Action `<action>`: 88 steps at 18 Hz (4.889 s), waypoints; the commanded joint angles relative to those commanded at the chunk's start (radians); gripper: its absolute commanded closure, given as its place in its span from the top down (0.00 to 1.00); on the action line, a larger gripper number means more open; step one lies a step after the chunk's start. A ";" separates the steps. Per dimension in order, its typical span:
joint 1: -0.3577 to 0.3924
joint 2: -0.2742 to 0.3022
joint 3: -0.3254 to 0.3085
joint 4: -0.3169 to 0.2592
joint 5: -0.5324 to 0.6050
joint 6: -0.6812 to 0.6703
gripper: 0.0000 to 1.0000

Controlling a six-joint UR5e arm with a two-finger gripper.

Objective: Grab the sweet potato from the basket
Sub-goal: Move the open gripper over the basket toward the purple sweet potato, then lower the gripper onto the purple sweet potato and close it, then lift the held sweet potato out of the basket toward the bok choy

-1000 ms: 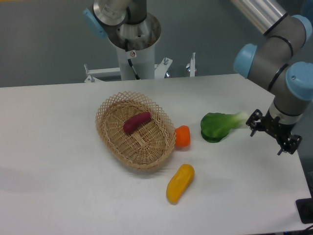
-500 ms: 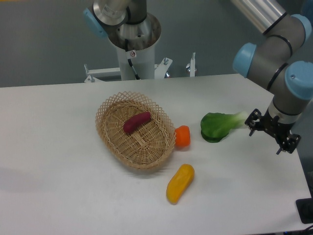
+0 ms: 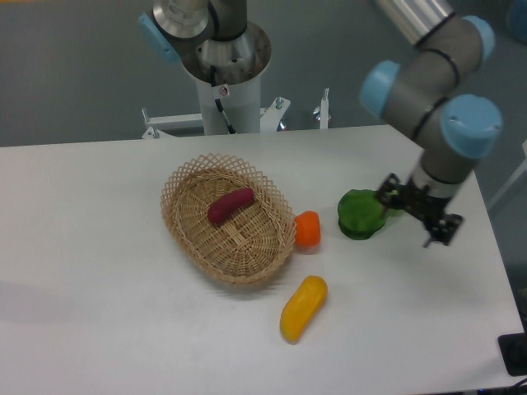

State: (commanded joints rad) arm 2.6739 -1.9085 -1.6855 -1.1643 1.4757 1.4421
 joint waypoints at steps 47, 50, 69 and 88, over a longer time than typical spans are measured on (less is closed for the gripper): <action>-0.381 0.114 -0.398 0.268 0.005 -0.401 0.03; -0.379 0.118 -0.379 0.267 0.011 -0.402 0.03; -0.043 0.074 -0.079 0.242 0.028 -0.195 0.06; 0.060 -0.121 0.244 0.066 0.094 0.037 0.08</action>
State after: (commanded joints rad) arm 2.7336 -2.0295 -1.4419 -1.0983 1.5692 1.4788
